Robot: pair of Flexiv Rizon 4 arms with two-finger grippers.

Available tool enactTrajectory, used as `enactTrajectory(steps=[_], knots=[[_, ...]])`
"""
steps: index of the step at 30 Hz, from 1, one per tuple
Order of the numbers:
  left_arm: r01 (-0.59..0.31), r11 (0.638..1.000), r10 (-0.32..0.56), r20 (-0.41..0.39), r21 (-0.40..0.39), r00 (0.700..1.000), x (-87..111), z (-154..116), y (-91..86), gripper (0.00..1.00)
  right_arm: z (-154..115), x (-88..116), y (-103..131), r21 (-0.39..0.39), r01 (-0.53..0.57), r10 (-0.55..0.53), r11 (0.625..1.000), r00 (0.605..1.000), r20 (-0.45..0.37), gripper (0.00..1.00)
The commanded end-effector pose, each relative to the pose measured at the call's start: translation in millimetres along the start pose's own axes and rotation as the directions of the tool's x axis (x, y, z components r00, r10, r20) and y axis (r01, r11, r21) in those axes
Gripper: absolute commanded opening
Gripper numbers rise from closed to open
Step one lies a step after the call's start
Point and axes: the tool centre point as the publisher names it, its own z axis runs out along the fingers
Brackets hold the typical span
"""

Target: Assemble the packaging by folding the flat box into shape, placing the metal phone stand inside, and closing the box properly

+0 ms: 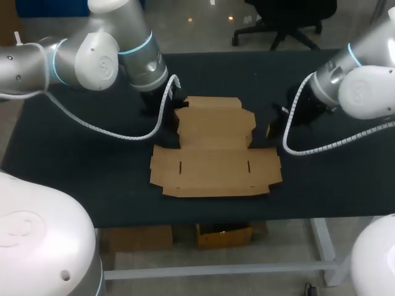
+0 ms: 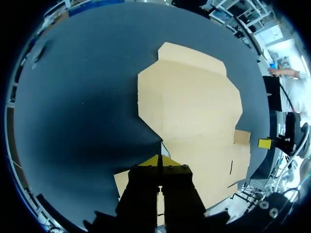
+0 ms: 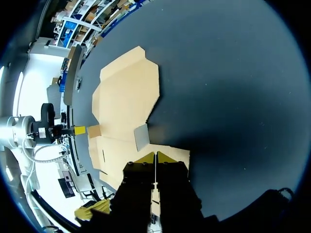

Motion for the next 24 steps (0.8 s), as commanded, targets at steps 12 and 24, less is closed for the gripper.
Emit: enactTrajectory(steps=[12, 24], knots=[[0.029, 0.998, -0.029, -0.009, 0.063, 1.0, -14.0, -36.5, 17.2, 0.0, -21.6, -0.3, 4.0, 0.107, 0.038, -0.036, 0.994, 0.999, -0.026, 0.0], [0.041, 0.995, -0.039, -0.028, 0.095, 0.999, -23.4, -55.7, 19.6, 0.0, -38.6, 4.2, 0.7, 0.121, 0.054, -0.052, 0.991, 0.998, -0.018, 0.0]])
